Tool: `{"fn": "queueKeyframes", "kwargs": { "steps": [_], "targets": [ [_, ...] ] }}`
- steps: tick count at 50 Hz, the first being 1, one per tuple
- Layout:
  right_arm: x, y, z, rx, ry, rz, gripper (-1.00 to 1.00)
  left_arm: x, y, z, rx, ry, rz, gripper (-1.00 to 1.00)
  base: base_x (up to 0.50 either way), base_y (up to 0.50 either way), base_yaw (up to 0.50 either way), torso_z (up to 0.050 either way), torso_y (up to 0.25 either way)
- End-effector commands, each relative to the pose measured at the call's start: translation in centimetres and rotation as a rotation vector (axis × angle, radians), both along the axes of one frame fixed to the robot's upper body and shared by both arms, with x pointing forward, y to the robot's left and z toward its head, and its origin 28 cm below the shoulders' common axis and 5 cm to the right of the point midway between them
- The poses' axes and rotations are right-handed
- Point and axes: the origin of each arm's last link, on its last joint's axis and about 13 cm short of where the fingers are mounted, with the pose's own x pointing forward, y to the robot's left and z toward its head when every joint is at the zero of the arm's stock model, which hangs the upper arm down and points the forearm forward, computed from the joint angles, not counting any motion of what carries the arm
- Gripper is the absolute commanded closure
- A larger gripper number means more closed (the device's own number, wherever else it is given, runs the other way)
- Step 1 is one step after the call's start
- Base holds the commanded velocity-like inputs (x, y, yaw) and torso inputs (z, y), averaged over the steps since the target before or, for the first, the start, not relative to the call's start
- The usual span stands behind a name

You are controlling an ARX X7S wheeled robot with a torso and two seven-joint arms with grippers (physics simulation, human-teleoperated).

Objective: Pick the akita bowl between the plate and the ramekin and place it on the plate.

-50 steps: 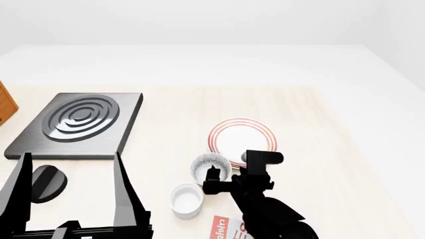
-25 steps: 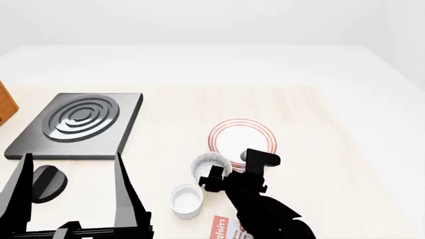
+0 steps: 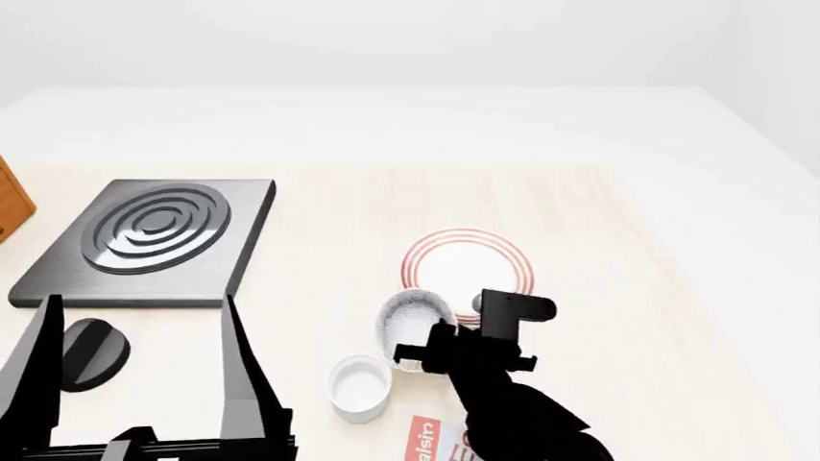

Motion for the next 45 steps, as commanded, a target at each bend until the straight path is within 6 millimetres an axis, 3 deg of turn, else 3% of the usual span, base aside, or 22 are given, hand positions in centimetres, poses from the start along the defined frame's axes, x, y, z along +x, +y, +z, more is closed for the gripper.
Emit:
{"fn": "queueKeyframes", "kwargs": {
  "steps": [1,7,15,22,33,45],
  "targets": [
    [-0.6,0.4,2.2,-0.063,-0.187,-0.007,1.00,0.2,0.3,0.1,0.010,-0.010,0.020,-1.00,0.00,0.00,0.00,0.000,0.000],
    [-0.9,0.4,4.8,-0.076,-0.338,0.002,1.00,0.2,0.3,0.0,0.008,-0.012,0.022,-1.00,0.00,0.00,0.00,0.000,0.000],
    [-1.0,0.4,6.3,-0.073,-0.394,0.010,1.00,0.2,0.4,0.1,0.007,-0.014,0.025,-1.00,0.00,0.00,0.00,0.000,0.000],
    [0.6,-0.8,8.5,-0.098,-0.446,-0.023,1.00,0.2,0.4,0.0,0.007,-0.012,0.026,-1.00,0.00,0.00,0.00,0.000,0.000],
    [4.9,-4.4,10.1,-0.161,-0.403,-0.135,1.00,0.3,0.4,-0.1,0.009,-0.009,0.027,-1.00,0.00,0.00,0.00,0.000,0.000],
    [6.3,-5.8,11.1,-0.086,-0.256,-0.118,1.00,0.3,0.4,0.0,0.014,-0.008,0.028,-1.00,0.00,0.00,0.00,0.000,0.000]
  ]
}}
